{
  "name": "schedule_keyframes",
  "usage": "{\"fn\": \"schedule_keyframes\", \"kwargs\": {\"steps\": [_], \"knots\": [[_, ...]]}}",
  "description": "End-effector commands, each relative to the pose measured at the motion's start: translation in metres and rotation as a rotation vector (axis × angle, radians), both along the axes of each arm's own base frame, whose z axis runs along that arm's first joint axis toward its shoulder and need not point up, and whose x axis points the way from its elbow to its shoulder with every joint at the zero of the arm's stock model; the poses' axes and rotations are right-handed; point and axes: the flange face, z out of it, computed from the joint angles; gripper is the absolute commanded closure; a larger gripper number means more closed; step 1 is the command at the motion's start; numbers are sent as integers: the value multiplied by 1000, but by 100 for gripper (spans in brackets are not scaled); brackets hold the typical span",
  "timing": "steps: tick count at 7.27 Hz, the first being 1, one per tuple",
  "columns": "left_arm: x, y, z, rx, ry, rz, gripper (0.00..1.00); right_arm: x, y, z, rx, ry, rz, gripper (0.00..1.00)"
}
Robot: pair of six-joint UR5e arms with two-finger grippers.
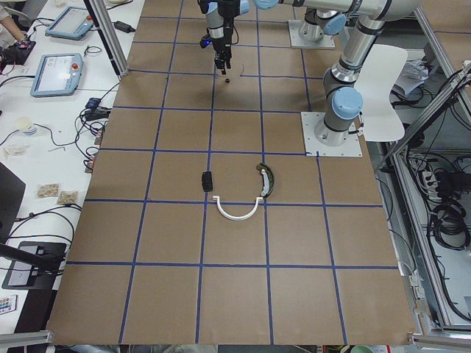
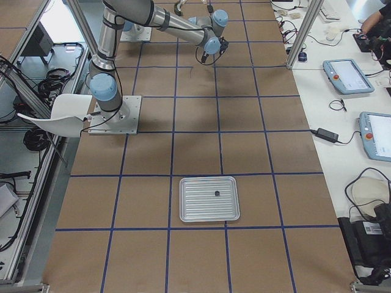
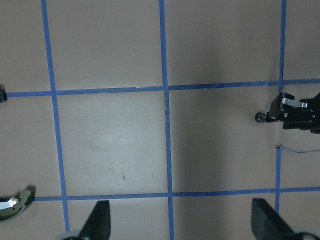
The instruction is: Place bearing gear from tray to pile
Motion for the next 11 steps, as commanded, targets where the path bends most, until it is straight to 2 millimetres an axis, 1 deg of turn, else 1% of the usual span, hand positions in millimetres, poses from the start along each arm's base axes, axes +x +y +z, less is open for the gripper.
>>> {"fn": "schedule_keyframes", "kwargs": {"steps": [1,2,3,4,5,6,7,8,9,10,11], "knots": [[-7,-3,-10,26,4,13,0,-108,-53,30,-63,39,-122,0],[-22,-6,-28,57,16,75,0,-179,-69,47,-102,36,-101,0],[-64,-1,-50,61,7,25,0,-261,-76,68,-108,94,-112,0],[-104,3,-84,56,-4,14,0,-335,-71,85,-127,153,-57,0],[-115,-14,-130,20,16,26,0,-414,-65,89,-134,214,48,0],[-131,-28,-168,-37,34,12,0,-494,-52,92,-136,241,103,0],[-162,-24,-212,3,46,-32,0,-555,-36,90,-148,240,112,0],[-188,-14,-245,52,14,-8,0,-599,-26,86,-180,268,110,0],[-198,-12,-269,88,-4,43,0,-642,-20,73,-197,285,135,2],[-200,-17,-286,97,-10,44,0,-694,-4,59,-199,283,148,2],[-204,-27,-305,76,-6,39,0,-727,2,40,-186,265,176,2]]}}
